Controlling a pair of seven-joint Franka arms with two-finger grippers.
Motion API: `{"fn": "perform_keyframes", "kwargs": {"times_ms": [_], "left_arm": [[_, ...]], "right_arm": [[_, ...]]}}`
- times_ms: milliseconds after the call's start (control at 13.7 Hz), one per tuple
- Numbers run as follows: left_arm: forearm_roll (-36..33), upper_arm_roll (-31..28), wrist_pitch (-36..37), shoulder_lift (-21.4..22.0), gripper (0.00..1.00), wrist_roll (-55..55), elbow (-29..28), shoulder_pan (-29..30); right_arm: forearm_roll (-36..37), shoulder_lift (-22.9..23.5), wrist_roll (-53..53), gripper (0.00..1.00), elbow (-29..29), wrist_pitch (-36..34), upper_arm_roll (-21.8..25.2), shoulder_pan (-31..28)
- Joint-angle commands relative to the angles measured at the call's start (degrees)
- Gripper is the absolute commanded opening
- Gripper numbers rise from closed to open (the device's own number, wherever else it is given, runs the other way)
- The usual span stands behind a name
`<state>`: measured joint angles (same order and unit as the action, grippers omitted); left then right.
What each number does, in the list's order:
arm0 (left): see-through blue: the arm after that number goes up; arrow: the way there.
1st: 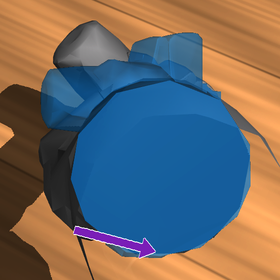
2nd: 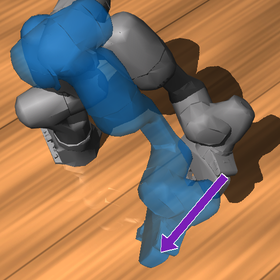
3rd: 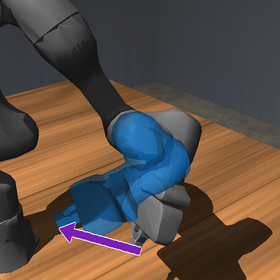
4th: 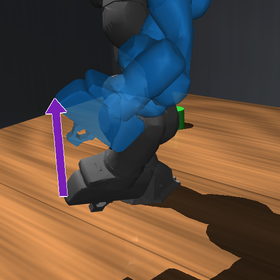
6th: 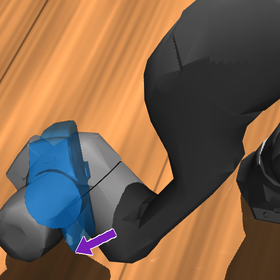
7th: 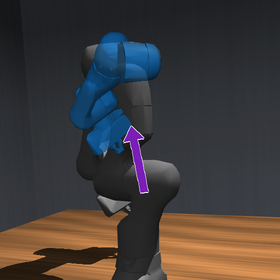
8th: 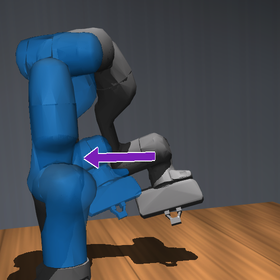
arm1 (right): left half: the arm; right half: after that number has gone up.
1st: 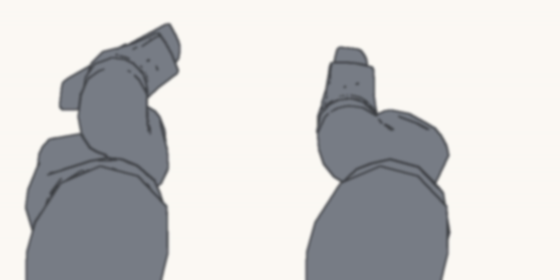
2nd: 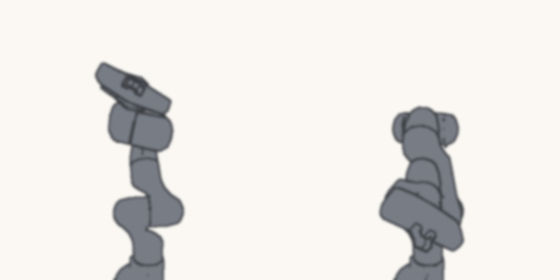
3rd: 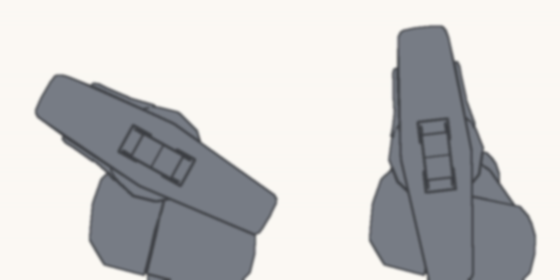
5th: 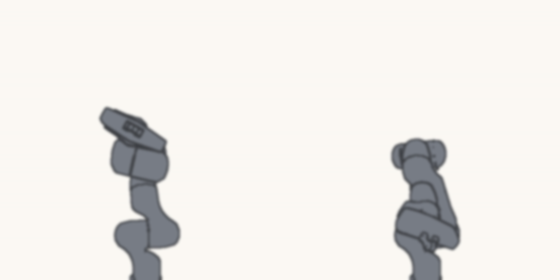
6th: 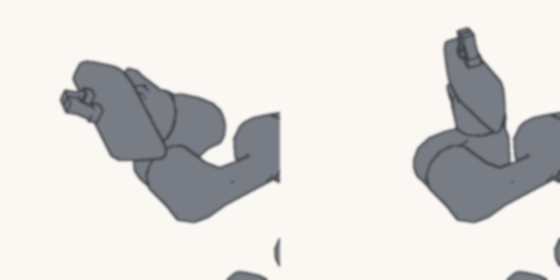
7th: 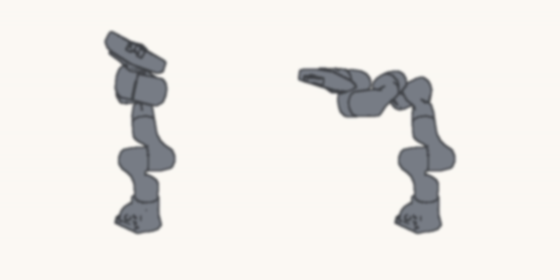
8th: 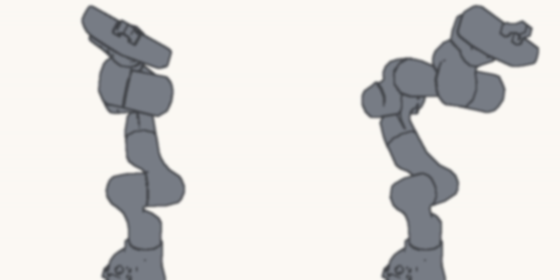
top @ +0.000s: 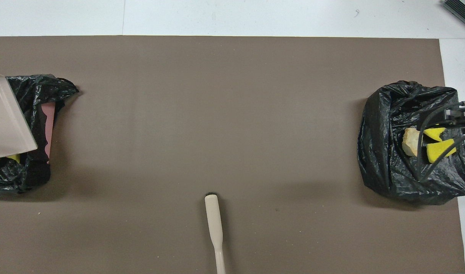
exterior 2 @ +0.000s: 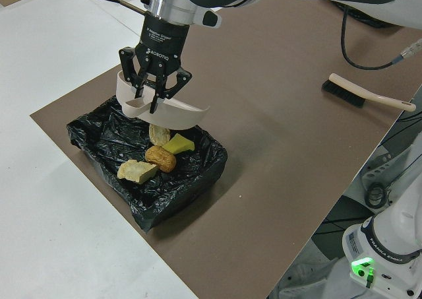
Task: Sweep and dump trash in bin
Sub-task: 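Tip the dustpan over the trash bag with the left gripper, then bring the empty dustpan back and set it on the table, left gripper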
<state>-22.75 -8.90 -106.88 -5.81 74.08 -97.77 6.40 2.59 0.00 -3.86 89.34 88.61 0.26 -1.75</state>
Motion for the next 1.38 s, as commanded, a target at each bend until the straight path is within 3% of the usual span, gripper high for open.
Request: {"fn": "perform_keyframes", "kwargs": {"times_ms": [0, 583, 874, 1092, 1311], "left_arm": [[3.9, 0.0, 1.3, 3.6, 0.00, -10.4, -5.5, -4.4], [13.6, 0.1, 0.6, 4.3, 0.00, -45.3, -10.0, -20.3], [18.6, 0.0, -4.5, -0.5, 0.00, -67.2, -9.6, -30.2], [24.8, 0.0, -10.0, -3.7, 0.00, -78.3, -9.0, -34.9], [26.5, 0.0, -13.6, -8.1, 0.00, -89.3, -6.1, -40.0]], "right_arm": [[-1.1, -1.2, -0.3, 1.00, 1.3, 0.1, -0.1, -0.4], [-0.5, -1.2, -0.3, 1.00, 1.3, 0.0, 0.0, -0.6], [-1.1, -1.2, -0.3, 1.00, 1.3, 0.0, -0.2, -0.4], [-1.1, -1.2, -0.1, 1.00, 1.3, 0.2, -0.3, 0.2], [-1.2, -1.2, -0.2, 1.00, 1.3, 0.0, -0.3, 0.1]]}}
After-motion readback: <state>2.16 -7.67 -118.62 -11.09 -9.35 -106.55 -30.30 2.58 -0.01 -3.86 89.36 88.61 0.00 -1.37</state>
